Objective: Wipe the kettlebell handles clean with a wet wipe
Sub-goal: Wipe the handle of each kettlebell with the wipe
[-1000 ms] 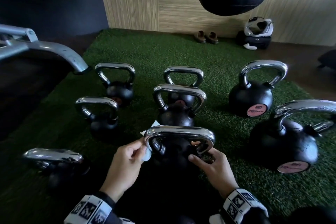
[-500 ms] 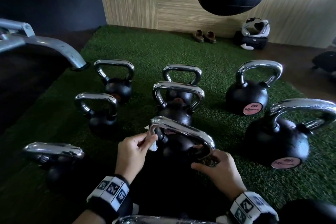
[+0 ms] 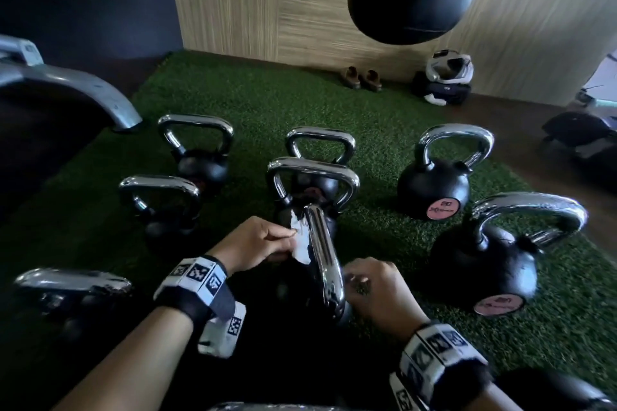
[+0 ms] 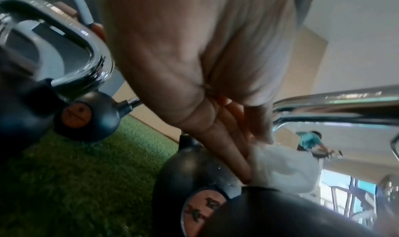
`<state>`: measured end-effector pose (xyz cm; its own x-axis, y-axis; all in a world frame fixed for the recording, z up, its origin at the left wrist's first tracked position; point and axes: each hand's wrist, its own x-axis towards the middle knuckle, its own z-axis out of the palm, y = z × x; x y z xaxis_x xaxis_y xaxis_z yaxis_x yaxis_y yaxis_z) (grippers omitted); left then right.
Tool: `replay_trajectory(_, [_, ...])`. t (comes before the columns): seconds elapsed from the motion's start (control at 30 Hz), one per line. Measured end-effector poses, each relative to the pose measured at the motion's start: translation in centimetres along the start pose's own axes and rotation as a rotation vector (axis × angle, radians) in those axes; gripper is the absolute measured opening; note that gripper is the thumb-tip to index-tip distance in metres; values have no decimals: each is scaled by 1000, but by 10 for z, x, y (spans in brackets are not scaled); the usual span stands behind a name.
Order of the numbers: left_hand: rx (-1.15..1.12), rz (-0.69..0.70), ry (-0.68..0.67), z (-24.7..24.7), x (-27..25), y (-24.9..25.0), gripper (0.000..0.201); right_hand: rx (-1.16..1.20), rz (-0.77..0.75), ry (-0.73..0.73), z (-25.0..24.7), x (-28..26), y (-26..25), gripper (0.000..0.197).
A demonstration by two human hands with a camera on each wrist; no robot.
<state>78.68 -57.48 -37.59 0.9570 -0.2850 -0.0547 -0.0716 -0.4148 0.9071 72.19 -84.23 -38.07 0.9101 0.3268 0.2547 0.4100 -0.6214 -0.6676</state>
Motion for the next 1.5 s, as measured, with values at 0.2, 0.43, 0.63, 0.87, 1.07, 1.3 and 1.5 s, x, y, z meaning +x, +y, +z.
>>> replay_trajectory(0.2, [50,165,176,6,8,0,13,261,195,-91,26,31,17,37])
replay_trajectory(0.43, [40,244,404,27,-1,-11,26,328,276,-66,35,16,33,52])
replay_trajectory(0.63, [32,68,284,32,-2,-21,21,420,275,-69,36,14,35,55])
replay_trajectory(0.87, [192,144,183,29,-9,-6,33,428,248,-25,42,9,35,55])
replay_trajectory(1.07, [114,222,445,37,-12,18,15,413,244,-29,42,9,38,53])
replay_trajectory(1.3, [-17,61,338,21,1,23,17,449,252,-24,47,8,44,53])
replay_trajectory(1.5, [-384,77,349,19,0,40,20,446,237,11,49,6,44,50])
